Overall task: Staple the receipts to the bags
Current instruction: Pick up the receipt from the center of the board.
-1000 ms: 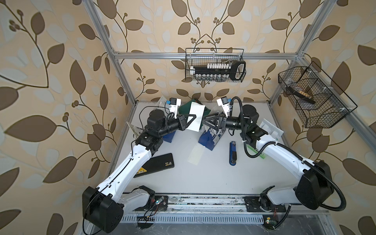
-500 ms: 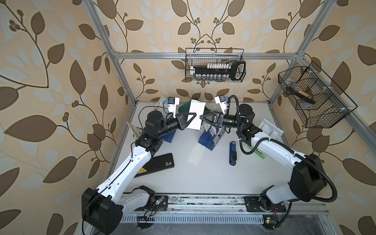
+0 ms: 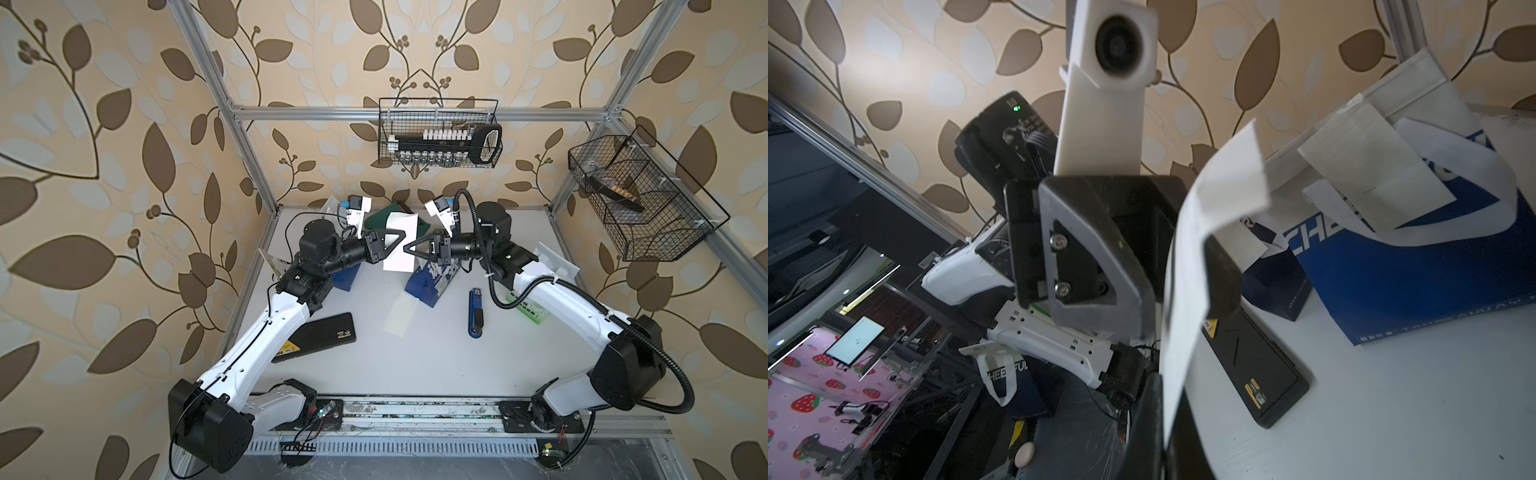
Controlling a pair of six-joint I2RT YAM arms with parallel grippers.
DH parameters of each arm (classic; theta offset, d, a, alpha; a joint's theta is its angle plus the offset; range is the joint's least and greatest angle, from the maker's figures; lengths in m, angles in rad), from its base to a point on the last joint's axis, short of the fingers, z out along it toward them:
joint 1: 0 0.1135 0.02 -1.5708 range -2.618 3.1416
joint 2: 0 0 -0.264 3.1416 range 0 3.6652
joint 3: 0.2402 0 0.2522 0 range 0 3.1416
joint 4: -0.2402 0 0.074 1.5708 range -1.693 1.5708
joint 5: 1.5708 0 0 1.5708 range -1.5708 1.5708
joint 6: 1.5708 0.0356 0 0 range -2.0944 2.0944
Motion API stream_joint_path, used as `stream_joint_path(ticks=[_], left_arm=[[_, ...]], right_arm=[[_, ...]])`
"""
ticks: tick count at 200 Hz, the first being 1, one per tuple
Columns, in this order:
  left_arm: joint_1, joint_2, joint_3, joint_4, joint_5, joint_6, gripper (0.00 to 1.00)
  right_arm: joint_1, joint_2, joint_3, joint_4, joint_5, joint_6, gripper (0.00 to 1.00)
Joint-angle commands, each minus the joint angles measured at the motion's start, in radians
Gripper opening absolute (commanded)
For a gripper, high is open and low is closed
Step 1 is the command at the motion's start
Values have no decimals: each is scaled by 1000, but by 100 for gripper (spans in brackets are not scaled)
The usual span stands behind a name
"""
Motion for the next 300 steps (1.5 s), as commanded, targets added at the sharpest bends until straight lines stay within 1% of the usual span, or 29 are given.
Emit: stream_joint_path(ticks=[1,23,42,53,68,88,99,104,109,117,133,144,157,179,216,223,237,251,262,268,286,296,300], left_arm=[[-12,16,76,-47,89,74,33],[-12,53,109,-69,146,77,32],[-12,82,126,-79,194,69,29],[-13,94,137,-95,214,73,26],[-16,104,150,-134,223,94,19],[-16,104,171,-201,192,140,12],[-16,102,180,-232,133,160,6],[-16,102,187,-244,101,162,3],[-16,102,189,-253,73,163,1],[-16,104,190,-247,47,162,0],[-16,105,178,-188,17,125,0],[-17,108,161,-121,13,89,0],[-16,115,147,-54,19,54,0],[-21,125,139,-12,19,34,0],[-26,108,109,15,-11,36,0],[-27,106,104,20,-12,36,0],[-27,103,101,20,-18,37,0],[-27,99,97,26,-23,35,0],[-27,96,93,35,-26,31,0],[-27,96,93,39,-21,30,0],[-27,90,93,42,-20,30,0],[-27,88,96,33,-22,38,0],[-27,87,97,25,-24,42,3]], right_arm=[[2,-17,35,-287,-76,-215,0],[1,-11,21,-258,-84,-177,0],[1,1,37,-265,-82,-169,0],[1,6,49,-274,-76,-172,0],[-6,11,58,-283,-72,-173,0],[-22,6,56,-286,-52,-167,0],[-33,-2,48,-285,-33,-158,0],[-38,-8,42,-281,-25,-151,5],[-43,-14,32,-274,-14,-138,9],[-47,-22,13,-246,-6,-107,13],[-53,-36,-25,-180,-15,-42,14],[-52,-43,-50,-127,-16,7,9],[-52,-43,-67,-66,-11,69,0],[-52,-35,-65,-20,-5,120,0],[-54,-47,-72,26,3,157,0],[-55,-50,-75,41,-1,169,7],[-54,-54,-84,70,2,196,15],[-53,-56,-88,83,9,208,18],[-54,-58,-91,85,15,205,19],[-53,-60,-92,83,21,205,17],[-56,-57,-92,74,33,202,0],[-68,-62,-92,56,46,190,0],[-74,-64,-91,46,54,185,0]])
